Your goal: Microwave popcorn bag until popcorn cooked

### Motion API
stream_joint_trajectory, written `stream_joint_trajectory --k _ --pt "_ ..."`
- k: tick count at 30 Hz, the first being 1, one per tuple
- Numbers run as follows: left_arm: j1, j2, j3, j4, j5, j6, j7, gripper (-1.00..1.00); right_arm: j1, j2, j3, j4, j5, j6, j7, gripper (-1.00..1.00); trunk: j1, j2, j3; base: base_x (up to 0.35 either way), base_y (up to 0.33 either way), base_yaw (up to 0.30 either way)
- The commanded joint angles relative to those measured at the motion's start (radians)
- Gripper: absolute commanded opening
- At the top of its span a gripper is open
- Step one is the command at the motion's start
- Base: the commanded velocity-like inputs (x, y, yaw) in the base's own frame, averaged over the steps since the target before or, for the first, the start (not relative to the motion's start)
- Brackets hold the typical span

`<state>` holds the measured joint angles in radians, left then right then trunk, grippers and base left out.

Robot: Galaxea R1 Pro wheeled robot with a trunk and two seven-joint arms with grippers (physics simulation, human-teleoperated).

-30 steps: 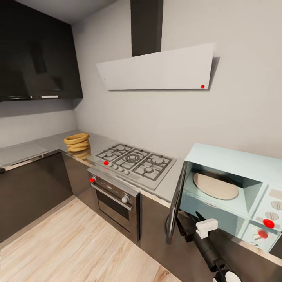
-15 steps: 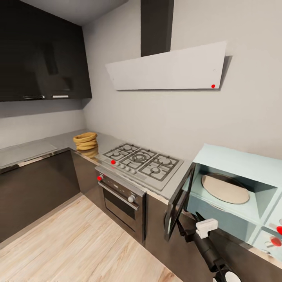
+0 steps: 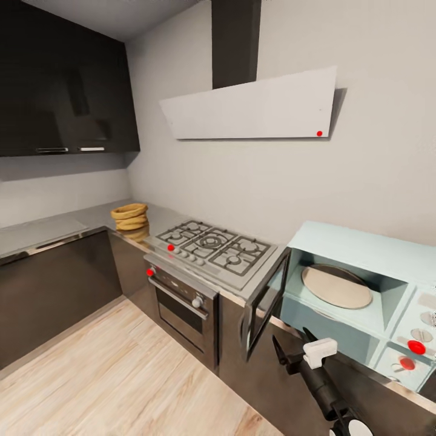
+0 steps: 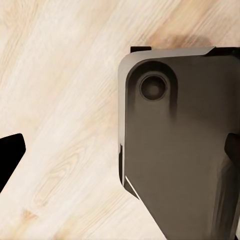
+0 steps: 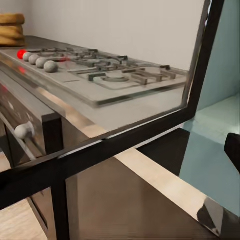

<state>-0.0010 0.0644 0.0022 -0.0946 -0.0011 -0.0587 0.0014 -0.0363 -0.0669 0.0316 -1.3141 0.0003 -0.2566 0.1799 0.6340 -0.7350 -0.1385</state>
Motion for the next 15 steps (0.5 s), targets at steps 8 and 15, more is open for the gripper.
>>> stream_joint_trajectory --k 8,15 --pt "0.000 0.000 0.001 0.000 0.000 -0.001 0.000 1.00 -0.001 -0.003 -0.017 0.043 0.003 0.000 0.000 1.00 0.000 -0.001 -0.001 -0.283 0.000 0.000" --pt "0.000 0.002 0.001 -0.001 0.000 -0.001 0.000 1.00 -0.001 -0.003 -0.101 0.785 0.005 -0.011 -0.202 1.00 0.000 -0.001 -0.001 -0.246 0.034 0.000"
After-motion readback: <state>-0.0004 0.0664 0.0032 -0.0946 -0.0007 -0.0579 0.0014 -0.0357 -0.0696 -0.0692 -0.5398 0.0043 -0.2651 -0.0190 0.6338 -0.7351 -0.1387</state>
